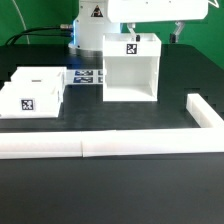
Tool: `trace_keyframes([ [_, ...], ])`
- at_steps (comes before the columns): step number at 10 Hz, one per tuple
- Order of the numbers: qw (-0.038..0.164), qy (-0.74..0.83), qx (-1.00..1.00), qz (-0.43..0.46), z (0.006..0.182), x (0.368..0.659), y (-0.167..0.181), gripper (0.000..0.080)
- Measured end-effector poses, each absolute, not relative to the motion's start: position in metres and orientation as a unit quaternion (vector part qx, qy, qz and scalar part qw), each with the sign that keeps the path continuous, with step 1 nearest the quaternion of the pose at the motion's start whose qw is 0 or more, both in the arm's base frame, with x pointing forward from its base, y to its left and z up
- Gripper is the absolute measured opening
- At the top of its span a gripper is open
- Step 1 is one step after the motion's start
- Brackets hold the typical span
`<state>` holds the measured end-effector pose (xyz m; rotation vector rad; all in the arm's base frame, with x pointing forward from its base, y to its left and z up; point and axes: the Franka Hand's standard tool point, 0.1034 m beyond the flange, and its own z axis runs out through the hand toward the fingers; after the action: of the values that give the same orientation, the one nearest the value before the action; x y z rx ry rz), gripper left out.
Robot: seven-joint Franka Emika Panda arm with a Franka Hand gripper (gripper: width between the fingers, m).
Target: Assemble drawer
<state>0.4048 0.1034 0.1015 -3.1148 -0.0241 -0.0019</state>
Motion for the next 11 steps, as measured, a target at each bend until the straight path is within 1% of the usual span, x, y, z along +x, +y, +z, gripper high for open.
trace_keyframes([
  [1, 0.014, -0.008, -1.0, -0.001, 0.1015, 0.4048, 0.1033, 0.0398],
  [2, 0.014, -0.008, -1.0, -0.001, 0.1015, 0.4048, 0.1033, 0.0398],
  [3, 0.014, -0.008, -1.0, -0.001, 0.1015, 0.4048, 0.1033, 0.0215],
  [4, 0.014, -0.008, -1.0, -0.001, 0.1015, 0.4048, 0.1033, 0.0086],
  [5, 0.014, -0.008, -1.0, -0.001, 0.1016, 0.405, 0.1034, 0.0086],
  [6, 0.014, -0.008, -1.0, 0.0, 0.1015, 0.405, 0.1034, 0.0036],
  [11, 0.014, -0.009, -1.0, 0.0, 0.1015, 0.405, 0.1034, 0.0036],
])
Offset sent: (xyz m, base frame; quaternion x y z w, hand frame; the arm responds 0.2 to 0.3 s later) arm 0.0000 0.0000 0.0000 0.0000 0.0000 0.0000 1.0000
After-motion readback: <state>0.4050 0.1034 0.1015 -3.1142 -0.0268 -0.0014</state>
